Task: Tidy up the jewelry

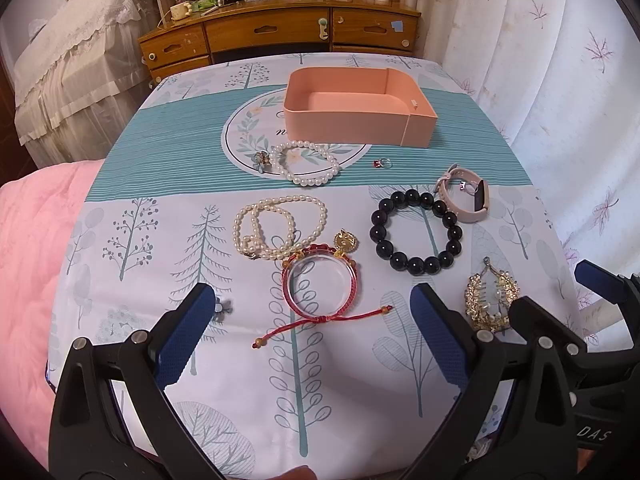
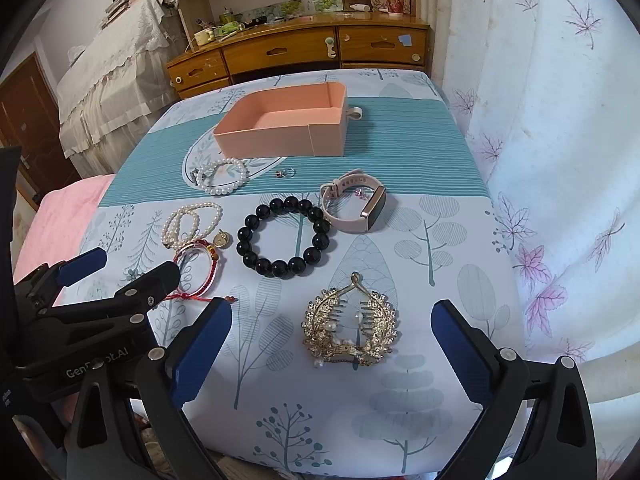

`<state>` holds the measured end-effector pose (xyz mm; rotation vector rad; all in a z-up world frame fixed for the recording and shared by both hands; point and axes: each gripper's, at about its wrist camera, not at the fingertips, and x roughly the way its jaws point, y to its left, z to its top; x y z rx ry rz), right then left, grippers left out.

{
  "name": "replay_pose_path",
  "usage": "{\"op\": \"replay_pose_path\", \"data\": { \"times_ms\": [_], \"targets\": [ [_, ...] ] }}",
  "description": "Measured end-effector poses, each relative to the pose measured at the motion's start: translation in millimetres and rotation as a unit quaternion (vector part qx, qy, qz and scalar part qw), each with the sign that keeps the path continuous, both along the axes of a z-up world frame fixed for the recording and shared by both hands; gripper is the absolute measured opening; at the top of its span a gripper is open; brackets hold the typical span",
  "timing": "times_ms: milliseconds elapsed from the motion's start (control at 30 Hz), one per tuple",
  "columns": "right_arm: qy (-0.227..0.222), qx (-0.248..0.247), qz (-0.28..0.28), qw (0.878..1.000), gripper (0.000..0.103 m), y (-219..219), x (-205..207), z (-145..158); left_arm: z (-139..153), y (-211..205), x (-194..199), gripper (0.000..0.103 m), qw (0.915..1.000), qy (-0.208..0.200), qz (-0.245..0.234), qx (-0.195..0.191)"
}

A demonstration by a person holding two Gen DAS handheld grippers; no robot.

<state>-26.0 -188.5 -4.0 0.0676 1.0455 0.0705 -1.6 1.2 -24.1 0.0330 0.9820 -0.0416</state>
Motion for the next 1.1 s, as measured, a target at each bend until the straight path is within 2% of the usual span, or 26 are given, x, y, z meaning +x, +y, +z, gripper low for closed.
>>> {"op": "replay_pose_path", "data": {
  "times_ms": [200, 400, 933, 1100],
  "targets": [
    [-0.004, -0.007, 0.002, 1.000, 0.098, -2, 1, 1, -1, -3, 0, 0.097, 1.0000, 0.001, -0.005, -0.006],
    [0.004, 0.000, -0.001, 1.000, 0.087, -9, 2, -2, 0, -3, 1, 0.097, 1.0000, -0.001, -0.004, -0.008],
    [0.018, -0.007, -0.006, 1.000, 0.084, -17, 0, -7, -6, -3, 4, 0.098, 0.9997, 0.003, -0.023, -0.004],
    [0.034, -0.007, -0.010, 0.999, 0.083, -23, 0, -15, -6, 9, 8, 0.097, 0.9994, 0.012, -0.026, -0.021]
  ]
}}
